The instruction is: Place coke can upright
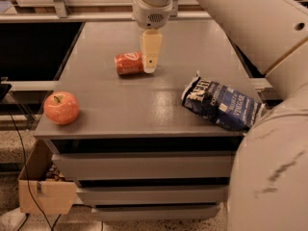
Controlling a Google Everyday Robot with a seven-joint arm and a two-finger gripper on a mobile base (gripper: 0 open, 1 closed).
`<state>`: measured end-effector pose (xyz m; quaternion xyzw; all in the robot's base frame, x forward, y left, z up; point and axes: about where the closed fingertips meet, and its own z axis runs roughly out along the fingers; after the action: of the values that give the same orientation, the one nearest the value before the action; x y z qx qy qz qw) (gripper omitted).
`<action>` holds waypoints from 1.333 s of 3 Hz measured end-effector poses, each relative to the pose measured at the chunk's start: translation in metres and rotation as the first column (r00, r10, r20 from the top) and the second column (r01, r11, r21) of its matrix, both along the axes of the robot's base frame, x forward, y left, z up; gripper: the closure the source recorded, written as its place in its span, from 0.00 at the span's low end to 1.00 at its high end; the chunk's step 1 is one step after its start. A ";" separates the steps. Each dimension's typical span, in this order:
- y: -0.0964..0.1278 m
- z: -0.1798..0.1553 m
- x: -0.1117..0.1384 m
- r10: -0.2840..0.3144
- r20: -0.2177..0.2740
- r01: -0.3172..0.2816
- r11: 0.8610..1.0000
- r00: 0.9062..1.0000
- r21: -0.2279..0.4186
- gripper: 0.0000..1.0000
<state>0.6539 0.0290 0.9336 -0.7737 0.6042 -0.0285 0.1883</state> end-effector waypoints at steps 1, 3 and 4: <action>0.008 -0.008 0.006 -0.006 -0.014 0.005 0.998 1.000 -0.058 0.00; 0.027 -0.041 0.025 -0.039 -0.072 0.029 0.989 0.997 -0.146 0.00; 0.033 -0.059 0.030 -0.085 -0.090 0.071 0.985 0.992 -0.156 0.00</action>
Offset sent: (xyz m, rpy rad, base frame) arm 0.0248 0.0257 -0.0407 -0.1896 0.1077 -0.0286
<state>0.6836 0.0625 0.8747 -0.7620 0.6385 -0.0445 0.0979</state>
